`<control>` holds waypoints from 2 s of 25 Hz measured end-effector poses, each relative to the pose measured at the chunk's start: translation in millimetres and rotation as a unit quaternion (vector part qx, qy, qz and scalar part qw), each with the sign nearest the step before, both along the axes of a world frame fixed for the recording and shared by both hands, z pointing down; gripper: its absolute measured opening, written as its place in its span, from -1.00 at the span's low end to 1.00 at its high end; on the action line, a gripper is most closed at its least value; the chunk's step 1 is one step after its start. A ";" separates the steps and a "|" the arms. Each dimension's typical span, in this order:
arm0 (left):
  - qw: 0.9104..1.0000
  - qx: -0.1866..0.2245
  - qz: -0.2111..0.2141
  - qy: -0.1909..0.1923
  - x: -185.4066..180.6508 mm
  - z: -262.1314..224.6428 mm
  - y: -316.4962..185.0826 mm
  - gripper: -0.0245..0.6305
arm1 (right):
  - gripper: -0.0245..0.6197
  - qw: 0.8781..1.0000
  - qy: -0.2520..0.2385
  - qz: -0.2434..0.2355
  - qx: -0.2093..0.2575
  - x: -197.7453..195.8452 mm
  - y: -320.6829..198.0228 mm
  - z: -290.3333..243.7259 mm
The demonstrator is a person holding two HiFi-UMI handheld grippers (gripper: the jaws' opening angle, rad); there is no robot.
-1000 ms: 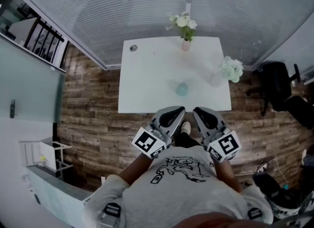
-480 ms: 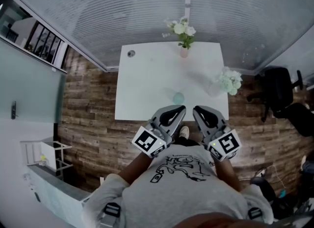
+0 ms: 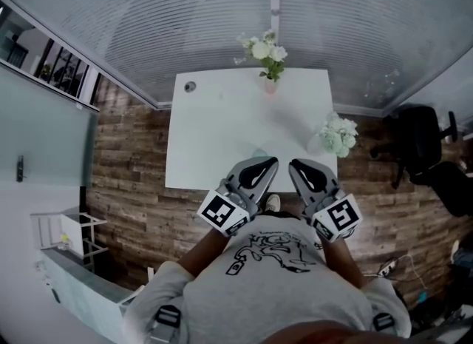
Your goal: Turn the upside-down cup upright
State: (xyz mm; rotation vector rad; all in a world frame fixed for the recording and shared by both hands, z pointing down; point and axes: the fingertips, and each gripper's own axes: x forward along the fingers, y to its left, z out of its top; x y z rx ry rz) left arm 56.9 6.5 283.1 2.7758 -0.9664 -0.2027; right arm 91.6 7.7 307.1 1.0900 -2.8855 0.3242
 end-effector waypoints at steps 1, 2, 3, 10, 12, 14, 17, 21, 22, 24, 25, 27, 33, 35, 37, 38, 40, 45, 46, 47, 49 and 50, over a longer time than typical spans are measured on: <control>1.000 0.000 0.001 0.000 3.8 -0.1 -3.6 -0.92 | -0.78 1.000 0.000 0.000 -0.001 3.8 -3.2 1.1; 1.000 0.000 0.002 -0.001 7.6 0.8 -6.6 -0.92 | -0.78 1.000 0.001 0.001 -0.002 7.7 -6.1 2.2; 1.000 0.000 0.003 -0.004 11.0 2.5 -9.4 -0.92 | -0.78 1.000 0.001 0.002 -0.003 11.2 -9.0 3.1; 1.000 -0.005 -0.001 -0.003 23.1 9.0 -25.4 -0.92 | -0.78 1.000 0.003 -0.003 -0.008 21.1 -22.3 7.6; 1.000 -0.007 -0.004 0.000 24.1 9.6 -27.1 -0.92 | -0.78 1.000 0.008 -0.007 -0.012 22.0 -24.0 11.8; 1.000 -0.008 -0.003 -0.004 24.0 11.8 -27.4 -0.92 | -0.78 1.000 0.006 -0.009 -0.010 21.0 -25.4 11.6; 1.000 -0.008 -0.007 -0.006 21.0 11.3 -28.0 -0.92 | -0.78 1.000 -0.004 -0.008 -0.003 17.6 -27.7 7.3; 1.000 -0.006 -0.010 -0.009 14.5 12.6 -29.1 -0.92 | -0.78 1.000 -0.004 -0.008 -0.002 13.1 -29.9 7.4; 1.000 -0.004 -0.010 -0.011 13.0 13.0 -29.5 -0.92 | -0.78 1.000 -0.003 -0.007 0.000 11.8 -30.6 7.3; 1.000 0.000 -0.010 -0.015 9.8 14.7 -30.0 -0.92 | -0.78 1.000 0.000 -0.007 0.002 8.9 -31.4 8.4; 1.000 0.002 -0.008 -0.018 8.2 14.8 -30.0 -0.92 | -0.78 1.000 0.002 -0.007 0.003 7.2 -31.5 9.4; 1.000 0.004 -0.003 -0.021 5.2 15.6 -30.3 -0.92 | -0.78 1.000 0.003 -0.005 0.008 3.9 -33.0 10.9; 1.000 -0.010 0.006 -0.026 -7.0 24.9 -29.5 -0.92 | -0.78 1.000 0.007 0.001 0.018 -7.7 -37.6 15.0; 1.000 -0.011 0.008 -0.028 -11.8 25.8 -29.4 -0.92 | -0.78 1.000 0.006 0.001 0.018 -12.6 -37.6 14.8; 0.999 -0.012 0.008 -0.031 -16.8 27.9 -31.2 -0.92 | -0.78 1.000 0.009 0.001 0.016 -17.2 -38.8 16.3; 0.999 -0.013 0.008 -0.031 -19.1 29.2 -32.3 -0.92 | -0.78 1.000 0.012 0.002 0.015 -19.1 -39.7 17.8; 0.999 -0.012 0.011 -0.033 -22.7 32.3 -33.6 -0.92 | -0.78 1.000 0.020 0.004 0.012 -21.5 -41.2 22.1; 0.999 -0.012 0.020 -0.041 -28.8 42.0 -39.3 -0.92 | -0.78 0.999 0.031 0.010 0.005 -24.3 -46.4 34.3; 0.999 -0.013 0.022 -0.043 -29.5 43.7 -39.8 -0.92 | -0.78 0.999 0.034 0.010 0.005 -25.4 -46.3 36.5; 0.999 -0.013 0.023 -0.044 -30.1 45.3 -40.0 -0.92 | -0.78 0.999 0.037 0.010 0.004 -26.8 -45.7 38.5; 0.999 -0.015 0.024 -0.045 -31.2 48.9 -40.1 -0.92 | -0.78 0.999 0.044 0.009 0.001 -29.3 -44.2 42.6; 0.999 -0.017 0.024 -0.045 -31.8 50.6 -40.2 -0.92 | -0.78 0.999 0.048 0.009 -0.001 -30.2 -43.7 44.5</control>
